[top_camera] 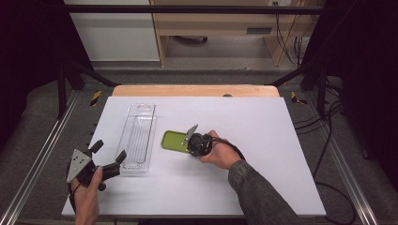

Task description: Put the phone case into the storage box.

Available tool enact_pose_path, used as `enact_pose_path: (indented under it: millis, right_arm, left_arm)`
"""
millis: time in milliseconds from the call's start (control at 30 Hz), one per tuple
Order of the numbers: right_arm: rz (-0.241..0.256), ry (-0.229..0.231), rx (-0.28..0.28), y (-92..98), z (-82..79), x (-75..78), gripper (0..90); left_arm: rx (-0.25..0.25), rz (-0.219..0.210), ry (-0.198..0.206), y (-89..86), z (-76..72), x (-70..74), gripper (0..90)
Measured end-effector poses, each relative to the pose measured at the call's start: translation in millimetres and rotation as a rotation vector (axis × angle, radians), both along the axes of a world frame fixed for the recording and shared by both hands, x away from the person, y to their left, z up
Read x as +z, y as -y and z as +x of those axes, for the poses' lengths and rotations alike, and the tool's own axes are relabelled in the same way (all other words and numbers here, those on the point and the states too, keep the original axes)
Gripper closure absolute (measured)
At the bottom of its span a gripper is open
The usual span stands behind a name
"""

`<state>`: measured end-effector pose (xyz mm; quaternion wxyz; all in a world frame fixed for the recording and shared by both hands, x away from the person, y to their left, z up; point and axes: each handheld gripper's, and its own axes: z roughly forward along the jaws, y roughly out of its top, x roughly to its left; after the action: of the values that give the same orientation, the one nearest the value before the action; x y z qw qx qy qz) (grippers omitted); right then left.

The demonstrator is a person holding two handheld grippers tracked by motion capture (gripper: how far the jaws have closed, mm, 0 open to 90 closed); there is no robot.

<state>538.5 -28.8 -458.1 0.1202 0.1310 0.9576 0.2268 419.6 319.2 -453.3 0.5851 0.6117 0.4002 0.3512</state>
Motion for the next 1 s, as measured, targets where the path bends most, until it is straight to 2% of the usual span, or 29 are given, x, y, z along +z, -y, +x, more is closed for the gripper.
enact_pose_path:
  millis: [267,500,733,867,1000]
  right_arm:
    - [-0.020,0.024,0.035,-0.8,-5.1,0.7,87.8]
    - [-0.009,0.076,0.067,1.5,-16.7,12.1,87.9]
    - [0.008,0.121,0.083,5.7,-31.0,26.9,87.9]
    - [0.001,0.134,0.098,7.6,-38.7,32.6,87.9]
    - [0.009,0.152,0.102,13.2,-45.3,38.1,87.9]
  left_arm:
    - [0.004,-0.006,0.002,-1.3,-1.8,0.4,2.0]
    - [0.015,-0.005,0.005,-3.1,-2.0,1.2,2.0]
    - [0.014,0.009,0.002,-2.7,-4.3,2.8,2.0]
    - [0.010,0.020,0.005,-1.6,-7.2,6.6,2.0]
    - [-0.001,0.054,0.001,1.1,-9.8,10.0,2.1]
